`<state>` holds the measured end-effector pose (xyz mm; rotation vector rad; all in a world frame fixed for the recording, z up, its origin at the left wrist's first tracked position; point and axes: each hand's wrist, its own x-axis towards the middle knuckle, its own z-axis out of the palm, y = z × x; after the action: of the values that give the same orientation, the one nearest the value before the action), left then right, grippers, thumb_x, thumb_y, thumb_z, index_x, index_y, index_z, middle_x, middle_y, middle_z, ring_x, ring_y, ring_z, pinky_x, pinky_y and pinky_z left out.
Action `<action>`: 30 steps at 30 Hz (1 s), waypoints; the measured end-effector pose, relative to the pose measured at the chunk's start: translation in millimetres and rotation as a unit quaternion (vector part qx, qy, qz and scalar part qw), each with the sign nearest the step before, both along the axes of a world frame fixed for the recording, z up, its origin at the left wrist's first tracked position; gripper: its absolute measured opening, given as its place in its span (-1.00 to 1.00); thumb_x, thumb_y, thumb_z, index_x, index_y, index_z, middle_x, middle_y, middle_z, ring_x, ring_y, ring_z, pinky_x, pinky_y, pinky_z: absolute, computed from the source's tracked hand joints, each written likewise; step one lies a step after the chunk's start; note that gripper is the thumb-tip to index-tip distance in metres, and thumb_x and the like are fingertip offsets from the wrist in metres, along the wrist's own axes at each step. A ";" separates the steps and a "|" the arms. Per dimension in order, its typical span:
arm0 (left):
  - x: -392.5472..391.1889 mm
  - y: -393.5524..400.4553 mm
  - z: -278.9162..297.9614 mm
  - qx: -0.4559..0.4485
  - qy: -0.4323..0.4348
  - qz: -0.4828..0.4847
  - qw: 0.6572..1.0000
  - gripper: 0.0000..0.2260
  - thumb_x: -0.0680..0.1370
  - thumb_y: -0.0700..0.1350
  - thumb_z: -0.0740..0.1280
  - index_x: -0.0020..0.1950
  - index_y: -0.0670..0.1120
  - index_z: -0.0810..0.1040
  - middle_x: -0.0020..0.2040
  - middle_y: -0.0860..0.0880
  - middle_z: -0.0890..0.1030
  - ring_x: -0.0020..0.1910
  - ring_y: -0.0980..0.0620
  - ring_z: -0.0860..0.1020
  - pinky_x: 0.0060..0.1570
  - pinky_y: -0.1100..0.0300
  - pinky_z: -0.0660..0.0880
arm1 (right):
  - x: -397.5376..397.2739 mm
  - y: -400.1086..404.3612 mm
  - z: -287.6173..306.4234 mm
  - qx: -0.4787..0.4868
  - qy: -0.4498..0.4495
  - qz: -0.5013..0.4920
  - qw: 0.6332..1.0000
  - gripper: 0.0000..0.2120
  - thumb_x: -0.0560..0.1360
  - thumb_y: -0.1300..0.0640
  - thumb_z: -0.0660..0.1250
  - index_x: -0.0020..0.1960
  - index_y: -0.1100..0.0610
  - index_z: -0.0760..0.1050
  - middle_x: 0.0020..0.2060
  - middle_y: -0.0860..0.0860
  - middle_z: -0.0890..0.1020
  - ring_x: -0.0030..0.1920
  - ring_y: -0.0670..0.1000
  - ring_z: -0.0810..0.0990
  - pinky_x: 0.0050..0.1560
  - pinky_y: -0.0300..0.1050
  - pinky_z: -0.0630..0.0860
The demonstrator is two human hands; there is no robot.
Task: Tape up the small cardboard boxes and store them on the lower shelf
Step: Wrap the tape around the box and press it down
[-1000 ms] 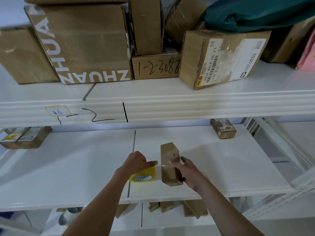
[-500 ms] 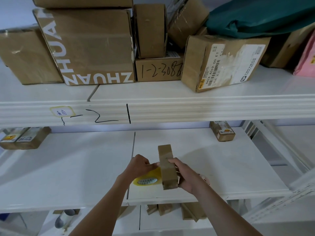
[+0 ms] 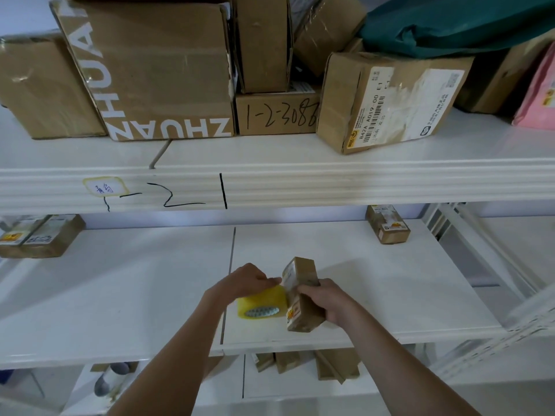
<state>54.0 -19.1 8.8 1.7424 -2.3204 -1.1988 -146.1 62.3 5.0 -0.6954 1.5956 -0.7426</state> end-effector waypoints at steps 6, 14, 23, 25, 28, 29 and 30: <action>29.3 4.0 -3.6 0.103 0.134 -0.032 0.985 -0.74 0.55 0.13 0.44 -0.30 0.06 0.65 -0.27 0.09 0.59 -0.18 0.08 0.52 -0.09 0.19 0.40 | -17.7 4.4 0.6 -0.009 -0.038 -0.008 0.999 -0.58 0.44 0.19 0.56 0.24 0.27 0.58 0.01 0.22 0.72 0.00 0.23 0.72 0.05 0.22 0.66; 25.5 -1.6 -8.1 0.066 0.132 0.023 0.989 -0.63 0.45 0.24 0.49 -0.39 0.00 0.64 -0.39 0.10 0.56 -0.29 0.10 0.54 -0.22 0.23 0.43 | -20.6 7.4 -1.1 -0.012 -0.076 -0.003 0.997 -0.60 0.48 0.19 0.52 0.27 0.27 0.56 0.06 0.23 0.71 0.06 0.25 0.71 0.13 0.27 0.62; 22.6 -8.4 -15.9 -0.078 -0.026 0.024 0.996 -0.51 0.40 0.38 0.44 -0.40 -0.03 0.55 -0.39 0.04 0.55 -0.39 0.13 0.51 -0.33 0.31 0.40 | -25.8 6.1 -0.6 -0.044 -0.158 0.007 0.986 -0.60 0.49 0.20 0.49 0.29 0.24 0.54 0.06 0.16 0.73 0.06 0.16 0.73 0.02 0.09 0.66; 21.7 -9.6 -16.1 -0.090 -0.041 0.018 0.995 -0.50 0.40 0.40 0.41 -0.38 -0.03 0.56 -0.36 0.03 0.57 -0.36 0.13 0.53 -0.32 0.31 0.41 | -25.2 6.1 0.9 -0.055 -0.172 0.015 0.983 -0.58 0.49 0.18 0.49 0.31 0.23 0.52 0.09 0.15 0.72 0.09 0.16 0.72 0.09 0.11 0.65; 20.7 -11.8 -14.2 -0.091 -0.042 0.022 0.995 -0.51 0.38 0.44 0.40 -0.38 0.01 0.55 -0.37 0.06 0.57 -0.37 0.15 0.55 -0.35 0.34 0.38 | -24.8 6.8 3.6 -0.067 -0.189 0.029 0.979 -0.51 0.48 0.15 0.51 0.36 0.22 0.49 0.16 0.16 0.70 0.16 0.19 0.69 0.24 0.20 0.59; 20.9 -12.2 -13.2 -0.086 -0.040 0.022 0.995 -0.50 0.37 0.45 0.39 -0.37 0.02 0.56 -0.37 0.07 0.57 -0.37 0.16 0.55 -0.36 0.35 0.37 | -24.8 7.0 4.4 -0.073 -0.196 0.036 0.977 -0.48 0.46 0.14 0.52 0.37 0.22 0.49 0.18 0.17 0.69 0.18 0.21 0.67 0.25 0.21 0.58; 21.1 -12.6 -12.5 -0.079 -0.036 0.022 0.996 -0.50 0.36 0.46 0.39 -0.36 0.01 0.58 -0.36 0.07 0.58 -0.37 0.17 0.55 -0.37 0.37 0.37 | -24.9 7.3 5.3 -0.078 -0.204 0.044 0.975 -0.46 0.44 0.14 0.53 0.37 0.21 0.48 0.19 0.18 0.68 0.19 0.21 0.67 0.23 0.19 0.59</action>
<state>75.1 -31.6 -3.7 1.8013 -2.3294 -0.9315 -171.0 69.7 10.3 -0.6709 1.1343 -0.8895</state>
